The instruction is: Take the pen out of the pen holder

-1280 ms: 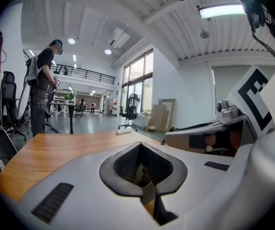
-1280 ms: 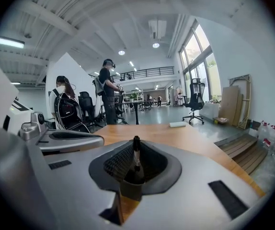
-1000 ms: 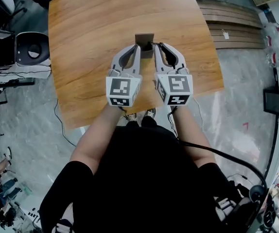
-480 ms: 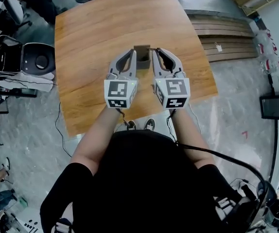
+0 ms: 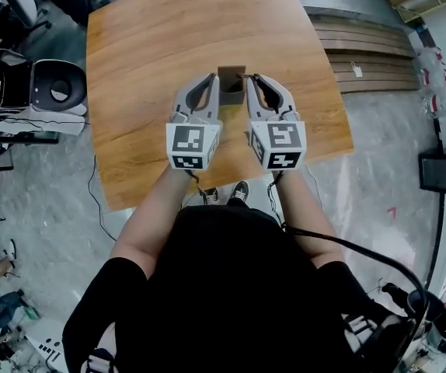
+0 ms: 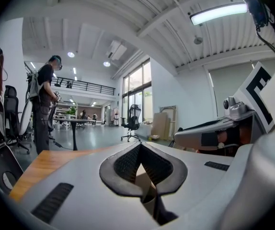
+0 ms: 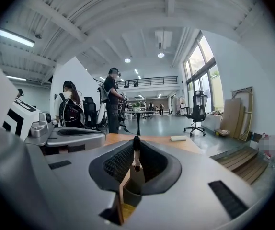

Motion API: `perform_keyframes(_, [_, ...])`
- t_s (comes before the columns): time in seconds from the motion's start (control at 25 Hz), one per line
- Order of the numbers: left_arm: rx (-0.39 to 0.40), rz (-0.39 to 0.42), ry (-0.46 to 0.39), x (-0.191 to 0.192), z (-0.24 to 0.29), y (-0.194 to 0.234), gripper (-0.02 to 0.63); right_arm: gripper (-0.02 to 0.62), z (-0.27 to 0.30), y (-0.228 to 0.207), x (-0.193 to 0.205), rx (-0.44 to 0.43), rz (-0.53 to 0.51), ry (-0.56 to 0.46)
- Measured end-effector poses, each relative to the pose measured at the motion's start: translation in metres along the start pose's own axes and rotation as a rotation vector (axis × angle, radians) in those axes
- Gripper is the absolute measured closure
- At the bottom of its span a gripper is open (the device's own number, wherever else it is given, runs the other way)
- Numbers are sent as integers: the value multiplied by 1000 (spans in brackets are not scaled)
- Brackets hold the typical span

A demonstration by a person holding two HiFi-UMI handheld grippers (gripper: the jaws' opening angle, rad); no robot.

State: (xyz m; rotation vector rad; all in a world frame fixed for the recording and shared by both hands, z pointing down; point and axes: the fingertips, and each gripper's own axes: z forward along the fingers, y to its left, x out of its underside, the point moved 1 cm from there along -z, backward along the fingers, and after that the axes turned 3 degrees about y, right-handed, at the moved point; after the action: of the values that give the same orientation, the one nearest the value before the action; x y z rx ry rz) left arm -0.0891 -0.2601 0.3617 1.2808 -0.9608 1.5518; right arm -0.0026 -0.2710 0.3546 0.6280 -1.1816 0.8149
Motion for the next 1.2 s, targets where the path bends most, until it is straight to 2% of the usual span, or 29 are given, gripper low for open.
perform_keyframes(0.16, [-2,-1,35,20,8,4,606,578,16,-2,28,-13,18,54])
perform_keyframes(0.32, [-2,-41,86,47,17,7,606,578,32,-6,61,-16,40,113])
perform_keyframes(0.72, [-24,-71,141,89,42,22,606,578,67,-11,130,-23,86,219])
perform_keyframes(1.2, [-27,-84,173,112,46,19,606,578,79,-12,162,-27,99,259])
